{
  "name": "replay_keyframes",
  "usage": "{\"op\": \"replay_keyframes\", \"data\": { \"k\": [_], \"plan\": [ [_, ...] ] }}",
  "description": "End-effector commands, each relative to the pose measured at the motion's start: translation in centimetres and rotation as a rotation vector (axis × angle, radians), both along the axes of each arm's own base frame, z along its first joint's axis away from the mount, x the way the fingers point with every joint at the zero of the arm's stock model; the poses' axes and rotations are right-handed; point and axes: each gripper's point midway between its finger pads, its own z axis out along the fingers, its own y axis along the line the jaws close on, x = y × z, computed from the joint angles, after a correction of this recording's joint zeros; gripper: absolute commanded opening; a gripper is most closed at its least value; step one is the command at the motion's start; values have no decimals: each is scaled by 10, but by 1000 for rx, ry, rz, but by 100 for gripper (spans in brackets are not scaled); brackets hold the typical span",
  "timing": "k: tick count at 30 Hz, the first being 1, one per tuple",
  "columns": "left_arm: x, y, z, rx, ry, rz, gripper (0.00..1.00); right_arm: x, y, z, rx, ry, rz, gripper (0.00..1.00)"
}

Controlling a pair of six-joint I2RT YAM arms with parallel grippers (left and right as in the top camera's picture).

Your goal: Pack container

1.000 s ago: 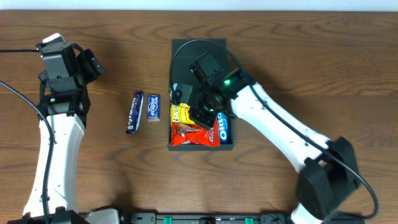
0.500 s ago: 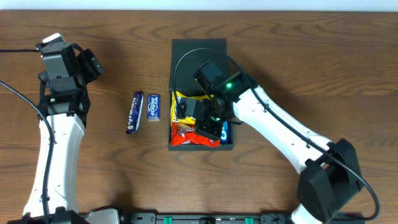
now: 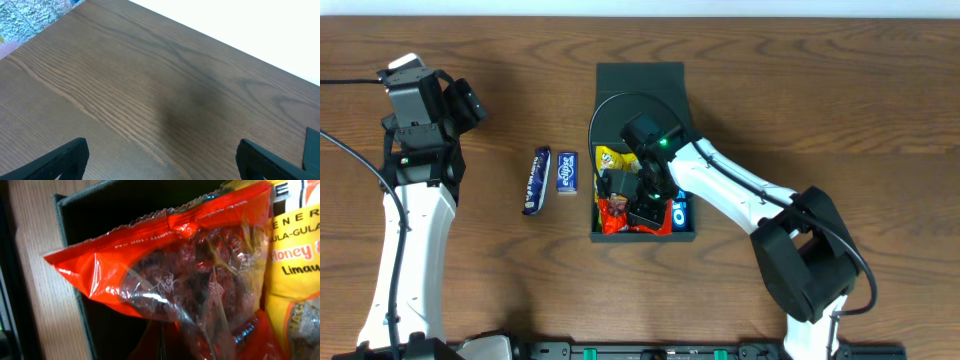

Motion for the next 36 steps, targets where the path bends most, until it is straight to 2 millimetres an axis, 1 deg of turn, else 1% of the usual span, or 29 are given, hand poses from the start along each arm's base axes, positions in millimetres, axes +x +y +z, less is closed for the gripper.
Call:
{"op": "replay_keyframes", "data": {
  "k": [1, 4, 5, 9, 13, 15, 18, 20, 22, 25, 27, 28, 30, 31, 32, 34, 35, 36],
  "plan": [
    [1, 2, 9, 7, -21, -2, 95, 3, -2, -15, -36, -19, 6, 1],
    [1, 2, 9, 7, -21, -2, 95, 7, 2, -14, -19, -34, 5, 1],
    [1, 2, 9, 7, -21, -2, 95, 6, 4, -11, -10, -23, -7, 1],
    [1, 2, 9, 7, -21, -2, 95, 3, 17, 7, 58, 18, -9, 1],
    [0, 2, 9, 7, -21, -2, 95, 5, 18, 24, 74, -4, -4, 1],
    [1, 0, 9, 0, -21, -11, 95, 6, 17, 47, 90, -24, -6, 1],
    [4, -13, 6, -47, -22, -75, 95, 15, 19, 79, 140, -87, -15, 1],
    [5, -22, 2, -71, -12, -112, 95, 27, 19, 111, 201, -168, -30, 1],
    [4, -26, -1, -61, 9, -132, 95, 38, 15, 133, 247, -232, -52, 1],
    [-1, -34, -9, -20, 67, -189, 95, 56, 4, 159, 300, -302, -125, 1],
    [-5, -39, -15, 8, 111, -229, 95, 68, -4, 172, 323, -329, -185, 1],
    [-8, -43, -22, 27, 152, -259, 96, 78, -12, 180, 337, -348, -228, 1],
    [-12, -46, -33, 40, 203, -286, 97, 90, -23, 186, 348, -367, -281, 2],
    [-15, -46, -39, 40, 233, -295, 98, 96, -29, 188, 350, -373, -305, 17],
    [-16, -47, -46, 41, 260, -302, 100, 100, -35, 189, 352, -372, -327, 26],
    [-17, -48, -66, 37, 325, -320, 100, 107, -43, 192, 370, -357, -362, 48],
    [-17, -49, -72, 38, 346, -330, 100, 108, -46, 193, 378, -354, -367, 50],
    [-17, -51, -79, 41, 369, -346, 95, 109, -48, 194, 385, -351, -372, 52]
  ]
}}
